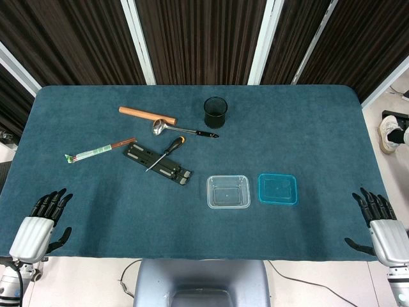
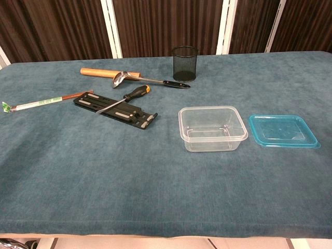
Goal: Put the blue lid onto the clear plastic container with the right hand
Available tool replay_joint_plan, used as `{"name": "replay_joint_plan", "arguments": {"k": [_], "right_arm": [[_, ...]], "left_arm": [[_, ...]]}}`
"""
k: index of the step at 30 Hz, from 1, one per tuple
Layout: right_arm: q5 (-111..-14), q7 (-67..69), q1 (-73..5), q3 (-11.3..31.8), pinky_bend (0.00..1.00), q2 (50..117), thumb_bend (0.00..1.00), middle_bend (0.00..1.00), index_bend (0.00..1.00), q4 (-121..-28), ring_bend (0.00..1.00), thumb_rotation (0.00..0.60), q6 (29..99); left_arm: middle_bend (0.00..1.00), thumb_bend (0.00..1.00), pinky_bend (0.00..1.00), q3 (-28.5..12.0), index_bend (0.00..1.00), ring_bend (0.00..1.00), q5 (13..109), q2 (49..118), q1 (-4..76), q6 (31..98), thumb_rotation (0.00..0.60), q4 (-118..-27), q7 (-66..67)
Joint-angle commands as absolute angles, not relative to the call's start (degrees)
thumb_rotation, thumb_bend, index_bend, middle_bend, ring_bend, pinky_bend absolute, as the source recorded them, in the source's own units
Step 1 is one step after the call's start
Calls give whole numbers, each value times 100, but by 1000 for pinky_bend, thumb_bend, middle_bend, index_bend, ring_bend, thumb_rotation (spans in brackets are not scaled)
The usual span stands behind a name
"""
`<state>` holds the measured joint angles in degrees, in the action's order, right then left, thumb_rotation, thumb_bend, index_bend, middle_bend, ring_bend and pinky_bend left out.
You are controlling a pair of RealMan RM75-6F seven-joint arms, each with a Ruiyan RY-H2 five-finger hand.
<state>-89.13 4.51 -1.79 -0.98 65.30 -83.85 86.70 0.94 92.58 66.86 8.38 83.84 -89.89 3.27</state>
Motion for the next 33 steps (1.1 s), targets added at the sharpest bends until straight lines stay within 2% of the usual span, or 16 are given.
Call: {"name": "replay_joint_plan", "arguments": {"k": [1,9,12,18,25,28,33], "right_arm": [[-8905,433,-185,-76,0,6556,215,0,57,-8366,0,600,8660],[-8853,415,-412,41,0,6611,215,0,57,-8407,0,600,8327],[-8653,267,-814,201,0,6491,215,0,57,-8584,0,600,7675],[-7577,-375,-1860,666,0,6289,215,0,72,-8851,0,600,5813],[-6017,-714,-2927,983,0,6374,215,0,3,-8698,0,600,3964],[-5559,-1022,-3297,953,0,6489,214,0,0,-8539,0,600,3615],[-4916,-1568,-3764,805,0,6620,210,0,6,-8497,0,600,3477]], "left_arm": [[0,392,111,90,0,0,9225,6678,839,8366,600,-8993,311],[0,393,111,76,0,0,9245,6652,844,8397,600,-8994,215],[0,394,111,77,0,0,9256,6651,878,8348,600,-8975,170],[0,393,111,83,0,0,9259,6646,922,8277,600,-8945,119],[0,393,112,96,0,0,9288,6611,905,8331,600,-8940,24],[0,393,111,103,0,0,9303,6601,909,8333,600,-8931,-18],[0,393,112,117,0,0,9328,6592,909,8343,600,-8922,-45]]}}
